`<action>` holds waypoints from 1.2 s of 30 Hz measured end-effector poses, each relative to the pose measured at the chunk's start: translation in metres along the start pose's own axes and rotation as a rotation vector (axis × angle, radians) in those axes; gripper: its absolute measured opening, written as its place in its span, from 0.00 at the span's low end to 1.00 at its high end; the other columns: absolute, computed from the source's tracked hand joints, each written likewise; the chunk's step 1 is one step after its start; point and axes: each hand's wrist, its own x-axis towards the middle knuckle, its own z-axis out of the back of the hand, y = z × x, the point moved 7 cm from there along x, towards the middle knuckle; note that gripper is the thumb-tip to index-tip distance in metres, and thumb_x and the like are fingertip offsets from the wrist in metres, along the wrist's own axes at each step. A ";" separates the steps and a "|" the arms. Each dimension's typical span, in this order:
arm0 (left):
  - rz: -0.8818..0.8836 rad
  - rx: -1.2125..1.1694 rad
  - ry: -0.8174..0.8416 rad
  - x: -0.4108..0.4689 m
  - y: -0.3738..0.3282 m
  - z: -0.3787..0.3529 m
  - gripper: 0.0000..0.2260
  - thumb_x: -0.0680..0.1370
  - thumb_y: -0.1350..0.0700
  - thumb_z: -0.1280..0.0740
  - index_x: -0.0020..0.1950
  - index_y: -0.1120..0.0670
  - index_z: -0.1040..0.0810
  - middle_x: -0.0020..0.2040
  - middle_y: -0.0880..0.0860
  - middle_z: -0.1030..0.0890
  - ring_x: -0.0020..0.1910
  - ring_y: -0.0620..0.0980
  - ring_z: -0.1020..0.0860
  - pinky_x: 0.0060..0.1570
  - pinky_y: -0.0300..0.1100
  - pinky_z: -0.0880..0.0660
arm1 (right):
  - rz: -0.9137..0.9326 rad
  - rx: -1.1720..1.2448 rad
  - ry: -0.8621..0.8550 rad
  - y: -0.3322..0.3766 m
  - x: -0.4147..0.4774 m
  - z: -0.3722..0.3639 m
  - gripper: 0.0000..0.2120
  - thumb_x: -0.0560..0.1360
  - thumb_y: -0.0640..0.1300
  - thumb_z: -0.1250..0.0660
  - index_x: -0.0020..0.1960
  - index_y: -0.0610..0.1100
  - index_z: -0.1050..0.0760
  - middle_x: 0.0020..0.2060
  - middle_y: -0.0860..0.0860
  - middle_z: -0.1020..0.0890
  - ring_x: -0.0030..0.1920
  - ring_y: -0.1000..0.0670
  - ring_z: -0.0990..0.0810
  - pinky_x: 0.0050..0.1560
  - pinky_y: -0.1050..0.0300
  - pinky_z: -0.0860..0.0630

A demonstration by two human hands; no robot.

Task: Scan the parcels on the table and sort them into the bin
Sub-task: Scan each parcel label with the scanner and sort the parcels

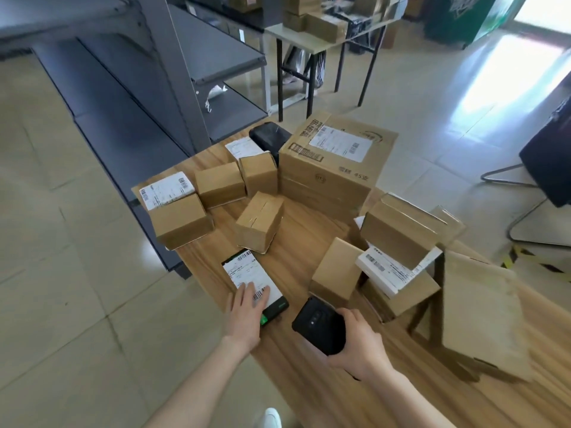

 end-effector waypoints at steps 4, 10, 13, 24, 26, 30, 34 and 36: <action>-0.059 0.066 -0.038 -0.032 -0.041 -0.008 0.41 0.75 0.63 0.35 0.80 0.48 0.56 0.76 0.58 0.47 0.77 0.59 0.56 0.76 0.53 0.57 | -0.014 -0.021 -0.036 -0.038 -0.032 -0.003 0.41 0.59 0.61 0.27 0.68 0.54 0.36 0.56 0.58 0.31 0.56 0.54 0.27 0.57 0.49 0.27; -0.146 0.067 -0.014 -0.087 -0.119 -0.031 0.40 0.76 0.61 0.36 0.79 0.47 0.57 0.73 0.57 0.45 0.77 0.58 0.56 0.75 0.59 0.61 | -0.061 -0.019 -0.086 -0.113 -0.095 -0.004 0.37 0.59 0.68 0.28 0.63 0.58 0.37 0.55 0.60 0.30 0.54 0.56 0.26 0.55 0.49 0.27; -0.188 0.072 -0.037 -0.111 -0.163 -0.044 0.39 0.76 0.63 0.37 0.79 0.48 0.57 0.73 0.59 0.46 0.77 0.59 0.56 0.74 0.60 0.63 | -0.097 -0.014 -0.091 -0.150 -0.128 -0.001 0.39 0.59 0.67 0.27 0.65 0.57 0.36 0.55 0.60 0.30 0.54 0.55 0.26 0.55 0.48 0.26; -0.321 0.073 -0.057 -0.138 -0.229 -0.059 0.37 0.73 0.62 0.35 0.78 0.45 0.47 0.76 0.56 0.49 0.77 0.57 0.55 0.74 0.60 0.53 | -0.221 -0.012 -0.080 -0.223 -0.218 0.021 0.41 0.60 0.55 0.26 0.70 0.51 0.38 0.60 0.55 0.31 0.60 0.52 0.28 0.56 0.51 0.28; -0.305 0.075 0.019 -0.131 -0.220 -0.061 0.39 0.73 0.60 0.33 0.78 0.44 0.49 0.77 0.56 0.52 0.77 0.57 0.58 0.73 0.62 0.52 | -0.221 -0.012 -0.090 -0.224 -0.225 0.023 0.41 0.61 0.54 0.26 0.70 0.52 0.38 0.59 0.56 0.31 0.60 0.52 0.28 0.58 0.52 0.29; -0.326 0.064 0.062 -0.122 -0.209 -0.058 0.36 0.73 0.58 0.33 0.77 0.44 0.46 0.72 0.54 0.42 0.76 0.55 0.47 0.70 0.60 0.42 | -0.192 -0.049 -0.132 -0.220 -0.232 0.029 0.41 0.62 0.55 0.25 0.70 0.53 0.38 0.59 0.57 0.31 0.59 0.53 0.28 0.59 0.52 0.31; -0.392 0.086 0.016 -0.129 -0.205 -0.045 0.33 0.73 0.54 0.32 0.75 0.44 0.41 0.68 0.51 0.38 0.71 0.52 0.40 0.67 0.56 0.38 | -0.160 -0.086 -0.141 -0.212 -0.229 0.035 0.41 0.61 0.54 0.25 0.70 0.52 0.37 0.59 0.56 0.32 0.58 0.52 0.28 0.58 0.52 0.32; -0.447 0.142 -0.024 -0.134 -0.208 -0.036 0.32 0.73 0.54 0.32 0.74 0.44 0.40 0.69 0.51 0.38 0.71 0.51 0.39 0.67 0.56 0.39 | -0.142 -0.128 -0.142 -0.208 -0.226 0.038 0.41 0.60 0.53 0.24 0.69 0.52 0.36 0.58 0.55 0.32 0.57 0.51 0.28 0.58 0.51 0.32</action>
